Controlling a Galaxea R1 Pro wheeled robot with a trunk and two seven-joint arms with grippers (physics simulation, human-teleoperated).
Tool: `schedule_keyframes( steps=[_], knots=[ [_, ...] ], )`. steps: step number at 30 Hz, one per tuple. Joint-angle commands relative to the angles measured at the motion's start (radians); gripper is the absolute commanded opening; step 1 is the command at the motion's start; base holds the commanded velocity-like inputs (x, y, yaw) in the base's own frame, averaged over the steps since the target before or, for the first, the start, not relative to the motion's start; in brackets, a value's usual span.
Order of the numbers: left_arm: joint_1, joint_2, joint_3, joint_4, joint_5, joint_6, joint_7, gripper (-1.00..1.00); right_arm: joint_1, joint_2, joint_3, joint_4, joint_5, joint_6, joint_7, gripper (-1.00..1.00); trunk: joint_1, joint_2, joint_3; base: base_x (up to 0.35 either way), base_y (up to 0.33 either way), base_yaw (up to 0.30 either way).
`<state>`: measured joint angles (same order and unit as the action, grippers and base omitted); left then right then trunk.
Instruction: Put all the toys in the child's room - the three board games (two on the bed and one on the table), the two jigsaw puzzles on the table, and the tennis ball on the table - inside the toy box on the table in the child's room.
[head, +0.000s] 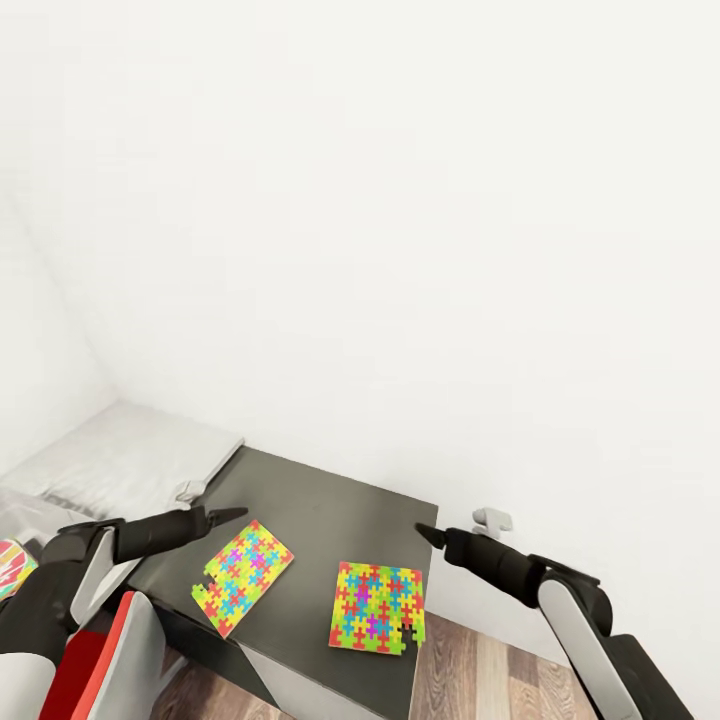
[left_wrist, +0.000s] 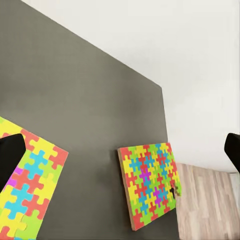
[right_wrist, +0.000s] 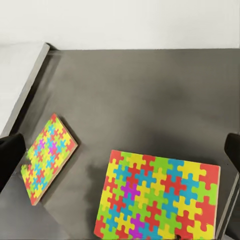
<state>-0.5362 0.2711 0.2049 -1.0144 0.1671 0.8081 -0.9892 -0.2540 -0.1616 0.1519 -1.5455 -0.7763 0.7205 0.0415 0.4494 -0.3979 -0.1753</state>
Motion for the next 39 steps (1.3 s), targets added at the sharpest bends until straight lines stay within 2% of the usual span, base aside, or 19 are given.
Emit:
schedule_keyframes(
  steps=[1,10,18,39],
  knots=[
    [-0.001,0.0,0.001,0.0,0.002,0.001,-0.008,1.0,0.0,-0.001,0.0,-0.001,0.005,0.002,0.019,1.0,0.001,-0.002,-0.002,0.0,0.0,0.0],
    [-0.001,-0.002,0.0,-0.001,-0.003,-0.006,-0.015,1.0,0.001,0.0,-0.011,0.005,0.002,0.008,0.042,1.0,0.001,-0.002,-0.002,0.0,0.0,0.0],
    [-0.001,-0.004,-0.001,-0.001,-0.002,-0.006,-0.015,1.0,0.001,0.003,-0.073,0.031,0.0,0.013,0.041,1.0,0.001,-0.002,-0.002,0.0,0.0,-0.001],
    [-0.001,-0.006,-0.001,-0.001,-0.002,-0.005,-0.013,1.0,0.001,0.0,-0.082,0.057,-0.001,0.014,0.041,1.0,0.001,-0.002,-0.007,0.0,0.0,-0.193]
  ],
)
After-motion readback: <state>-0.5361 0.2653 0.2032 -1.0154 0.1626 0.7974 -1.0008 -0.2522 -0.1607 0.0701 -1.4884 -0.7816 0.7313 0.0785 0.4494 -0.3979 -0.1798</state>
